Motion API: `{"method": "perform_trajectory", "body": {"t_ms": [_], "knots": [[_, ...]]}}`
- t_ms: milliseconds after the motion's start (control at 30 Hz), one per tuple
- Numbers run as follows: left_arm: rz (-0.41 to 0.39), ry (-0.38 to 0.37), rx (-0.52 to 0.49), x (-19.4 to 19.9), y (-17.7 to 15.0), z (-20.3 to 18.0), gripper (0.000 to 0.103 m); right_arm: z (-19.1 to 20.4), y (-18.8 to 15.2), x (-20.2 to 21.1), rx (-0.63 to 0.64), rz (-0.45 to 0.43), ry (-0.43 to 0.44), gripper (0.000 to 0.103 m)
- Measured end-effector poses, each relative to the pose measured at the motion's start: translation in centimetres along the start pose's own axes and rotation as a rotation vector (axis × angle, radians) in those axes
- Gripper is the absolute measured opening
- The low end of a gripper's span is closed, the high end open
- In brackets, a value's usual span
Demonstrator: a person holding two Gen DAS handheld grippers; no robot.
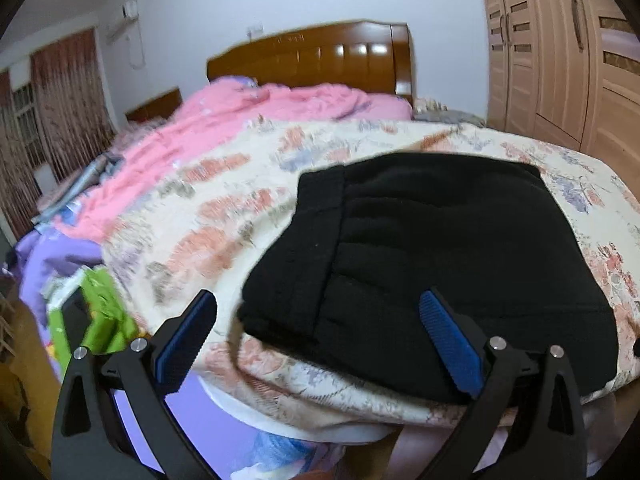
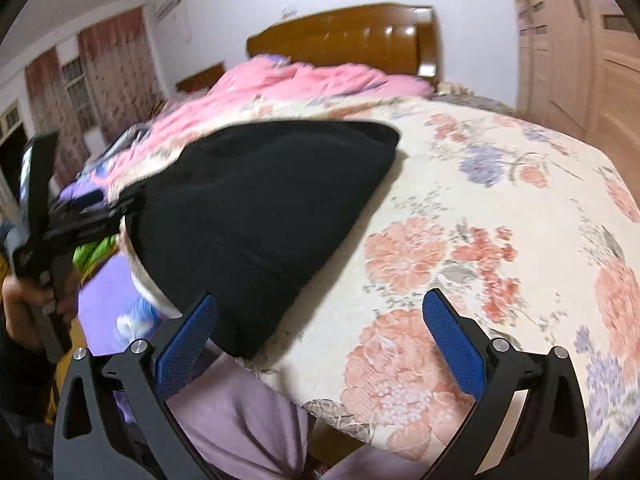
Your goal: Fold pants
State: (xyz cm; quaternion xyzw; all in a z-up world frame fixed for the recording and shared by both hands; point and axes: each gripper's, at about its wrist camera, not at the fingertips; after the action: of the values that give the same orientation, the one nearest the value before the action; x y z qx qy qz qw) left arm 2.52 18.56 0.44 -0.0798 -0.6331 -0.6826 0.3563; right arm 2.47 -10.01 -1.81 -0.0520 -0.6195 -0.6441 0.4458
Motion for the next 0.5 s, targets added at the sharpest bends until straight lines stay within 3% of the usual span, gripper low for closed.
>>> {"method": "perform_trajectory", "body": {"t_ms": [100,167,300,400,500], "knots": [[-0.067,0.034,0.023,2.5,-0.1,-0.1,0.101,-0.3,-0.1,1.0,-0.06,-0.072,0.0,0.099],[-0.096,0.017,0.042,3.7,0.0,-0.3,0.101,-0.1,0.0,1.4,-0.087,-0.102,0.003,0.099],[-0.097,-0.043,0.05,5.0,-0.1,-1.7,0.101,0.7,0.1,1.3,-0.057,-0.103,-0.031,0.099],[-0.097,-0.031,0.046,5.3,-0.7,-2.9,0.101,0.9,-0.1,1.0,-0.049,-0.088,-0.042,0.099],[-0.078,-0.064,0.049,5.4,-1.6,-3.8,0.101,1.0,-0.3,0.8,-0.048,-0.081,-0.055,0.099]]}}
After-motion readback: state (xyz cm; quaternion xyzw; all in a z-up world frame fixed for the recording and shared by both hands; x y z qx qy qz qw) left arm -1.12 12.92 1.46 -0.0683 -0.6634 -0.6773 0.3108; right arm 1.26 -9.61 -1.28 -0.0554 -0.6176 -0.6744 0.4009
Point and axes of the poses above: each gripper's, at about its wrist camera, not at the fingertips, and x roughly against the way its jaws point, z to its left, y to its top, and after that the axes turned 4 degrees about y, right-handed
